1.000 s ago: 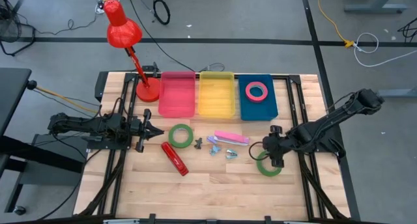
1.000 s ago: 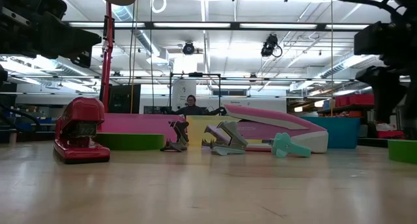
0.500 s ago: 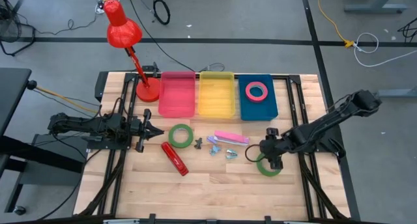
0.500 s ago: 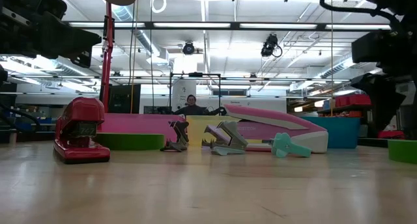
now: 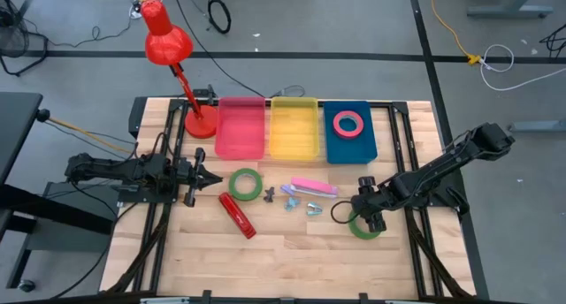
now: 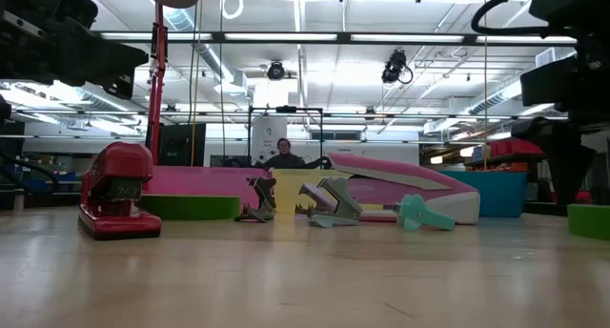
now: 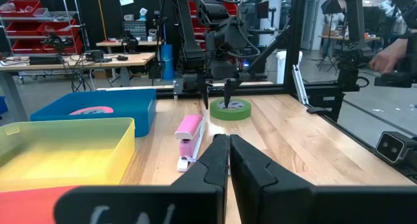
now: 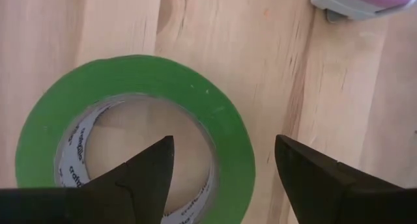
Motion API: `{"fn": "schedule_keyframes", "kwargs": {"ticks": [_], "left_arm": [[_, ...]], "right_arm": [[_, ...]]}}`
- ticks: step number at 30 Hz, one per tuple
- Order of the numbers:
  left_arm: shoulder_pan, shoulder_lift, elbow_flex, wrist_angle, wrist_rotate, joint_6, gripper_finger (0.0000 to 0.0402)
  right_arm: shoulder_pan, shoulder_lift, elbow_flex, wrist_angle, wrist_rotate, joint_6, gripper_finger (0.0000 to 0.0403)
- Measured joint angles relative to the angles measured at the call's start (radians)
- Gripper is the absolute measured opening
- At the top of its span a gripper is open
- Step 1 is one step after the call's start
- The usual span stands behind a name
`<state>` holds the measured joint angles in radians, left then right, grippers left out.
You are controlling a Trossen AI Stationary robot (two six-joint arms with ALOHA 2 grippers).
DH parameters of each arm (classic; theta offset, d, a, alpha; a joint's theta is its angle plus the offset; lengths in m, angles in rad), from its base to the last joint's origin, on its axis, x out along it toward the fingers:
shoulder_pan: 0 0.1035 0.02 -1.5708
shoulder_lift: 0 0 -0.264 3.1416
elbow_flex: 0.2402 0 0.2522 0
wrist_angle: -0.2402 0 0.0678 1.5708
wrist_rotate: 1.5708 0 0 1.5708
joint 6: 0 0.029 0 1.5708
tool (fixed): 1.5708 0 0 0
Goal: Pick and place Stapler, Stapler remover, tape
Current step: Put the right green tape into the blue bin
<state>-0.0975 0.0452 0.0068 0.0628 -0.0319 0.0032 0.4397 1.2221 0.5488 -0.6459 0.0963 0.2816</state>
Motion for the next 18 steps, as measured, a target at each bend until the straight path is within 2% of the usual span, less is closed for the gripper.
{"fn": "schedule_keyframes", "kwargs": {"ticks": [18], "left_arm": [[0.0, 0.0, 0.0, 0.0, 0.0, 0.0, 0.0021]], "right_arm": [[0.0, 0.0, 0.0, -0.027, -0.009, 0.089, 0.0263]]}}
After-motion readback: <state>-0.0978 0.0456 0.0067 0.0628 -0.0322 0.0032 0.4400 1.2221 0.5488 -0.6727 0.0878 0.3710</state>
